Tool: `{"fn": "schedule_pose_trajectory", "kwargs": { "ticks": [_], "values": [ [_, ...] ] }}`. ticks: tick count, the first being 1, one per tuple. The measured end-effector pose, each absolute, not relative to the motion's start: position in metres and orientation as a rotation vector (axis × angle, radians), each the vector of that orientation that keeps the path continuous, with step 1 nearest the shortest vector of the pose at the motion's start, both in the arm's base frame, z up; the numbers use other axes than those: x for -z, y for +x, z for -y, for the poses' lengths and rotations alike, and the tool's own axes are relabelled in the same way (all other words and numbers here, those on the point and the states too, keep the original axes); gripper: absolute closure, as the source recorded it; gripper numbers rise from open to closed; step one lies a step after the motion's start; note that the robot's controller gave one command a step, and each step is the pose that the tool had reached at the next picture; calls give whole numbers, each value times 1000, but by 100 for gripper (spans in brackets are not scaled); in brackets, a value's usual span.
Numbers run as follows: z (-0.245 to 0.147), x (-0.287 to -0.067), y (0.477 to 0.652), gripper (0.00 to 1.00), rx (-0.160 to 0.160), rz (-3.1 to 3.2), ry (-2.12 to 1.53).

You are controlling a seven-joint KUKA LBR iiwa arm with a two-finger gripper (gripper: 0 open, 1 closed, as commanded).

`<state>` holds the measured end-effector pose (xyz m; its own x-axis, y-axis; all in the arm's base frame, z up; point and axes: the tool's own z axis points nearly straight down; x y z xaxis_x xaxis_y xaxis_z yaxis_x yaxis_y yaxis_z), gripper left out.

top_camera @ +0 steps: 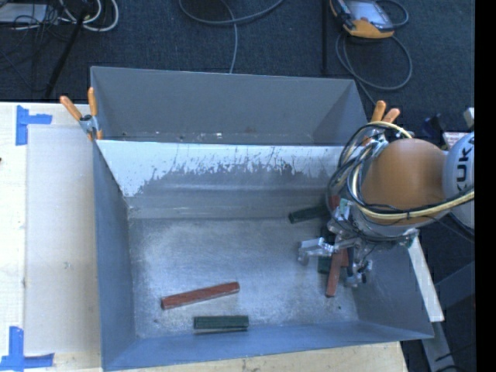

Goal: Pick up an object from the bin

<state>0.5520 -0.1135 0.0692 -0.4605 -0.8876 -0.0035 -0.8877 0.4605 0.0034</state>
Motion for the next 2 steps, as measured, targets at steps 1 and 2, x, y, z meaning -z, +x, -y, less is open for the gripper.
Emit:
{"fn": "schedule_pose_trajectory", "kwargs": {
  "ticks": [1,2],
  "values": [
    [114,-69,552,100,-6,-2686,-1631],
    [129,-69,568,100,-9,-2665,-1658]
  ]
}}
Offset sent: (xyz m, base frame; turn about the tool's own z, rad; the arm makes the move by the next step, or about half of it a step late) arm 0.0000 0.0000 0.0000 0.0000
